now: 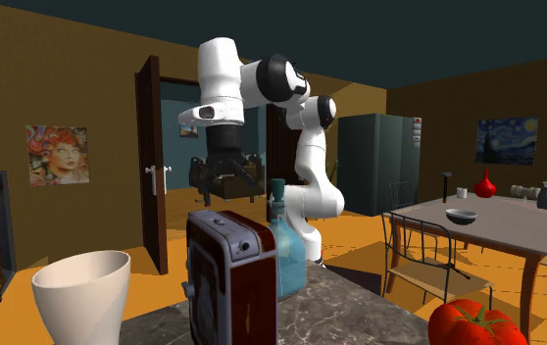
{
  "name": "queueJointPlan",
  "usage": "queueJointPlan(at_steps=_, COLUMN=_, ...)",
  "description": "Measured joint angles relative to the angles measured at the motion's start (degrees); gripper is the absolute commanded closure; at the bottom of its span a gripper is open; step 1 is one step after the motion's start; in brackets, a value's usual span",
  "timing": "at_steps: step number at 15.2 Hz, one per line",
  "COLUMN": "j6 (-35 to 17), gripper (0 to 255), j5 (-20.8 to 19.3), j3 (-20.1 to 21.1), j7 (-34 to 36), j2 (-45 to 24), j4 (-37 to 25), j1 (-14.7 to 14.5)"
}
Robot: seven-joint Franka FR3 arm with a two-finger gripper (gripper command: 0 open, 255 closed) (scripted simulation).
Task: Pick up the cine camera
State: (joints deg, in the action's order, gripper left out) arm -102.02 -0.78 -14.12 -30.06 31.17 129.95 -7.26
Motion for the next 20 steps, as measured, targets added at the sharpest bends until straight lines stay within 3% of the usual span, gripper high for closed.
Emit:
queueJointPlan(at_steps=5, j6=-6.4, gripper=0, j5=5.7, j3=-6.8, j7=-18.1, j2=-9.2, j4=-4.8, j1=-5.4)
queueJointPlan(at_steps=11, j6=-8.8, gripper=0, j5=16.7, j3=-12.5, j7=-39.6, j2=-21.9, j4=-13.8, j1=-11.0)
queueJointPlan(at_steps=19, j6=-13.7, gripper=0, j5=19.1, j3=-13.0, j7=-44.1, j2=-23.9, j4=-10.2, j1=-11.4)
queueJointPlan(at_steps=20, j6=-14.1, gripper=255, j5=19.2, j3=-13.0, j7=-44.2, j2=-24.0, j4=-10.0, j1=-11.4)
